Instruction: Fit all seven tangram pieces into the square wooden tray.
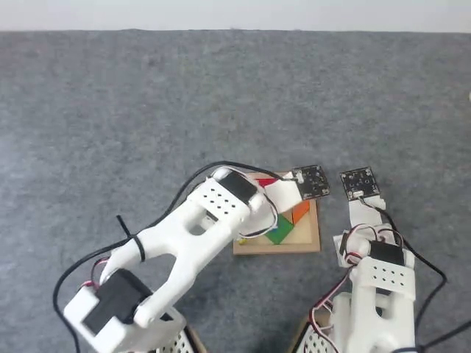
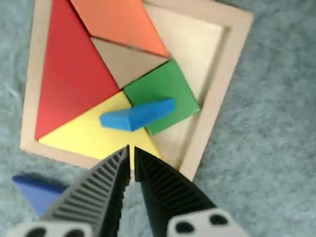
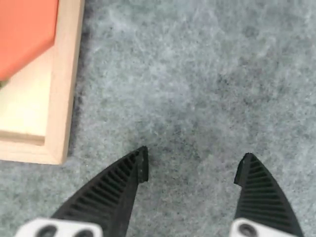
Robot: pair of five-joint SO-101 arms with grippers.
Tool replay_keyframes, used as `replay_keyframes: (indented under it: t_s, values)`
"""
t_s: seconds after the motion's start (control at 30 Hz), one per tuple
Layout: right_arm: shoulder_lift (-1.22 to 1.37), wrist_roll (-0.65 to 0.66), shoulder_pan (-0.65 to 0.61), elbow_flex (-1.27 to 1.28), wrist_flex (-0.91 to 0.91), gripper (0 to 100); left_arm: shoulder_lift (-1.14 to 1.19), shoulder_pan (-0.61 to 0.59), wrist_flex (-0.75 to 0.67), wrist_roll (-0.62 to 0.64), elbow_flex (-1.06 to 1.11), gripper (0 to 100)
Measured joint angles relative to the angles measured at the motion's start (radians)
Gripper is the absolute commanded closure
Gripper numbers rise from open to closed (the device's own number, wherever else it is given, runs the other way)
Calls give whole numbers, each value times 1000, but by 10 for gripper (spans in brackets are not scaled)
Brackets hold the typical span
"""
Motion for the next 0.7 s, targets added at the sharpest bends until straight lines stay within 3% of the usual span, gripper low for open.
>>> replay_keyframes:
  t_s: [0.7]
  values:
    - [0, 0, 0, 0, 0, 703, 176, 12, -18, 2, -155, 988]
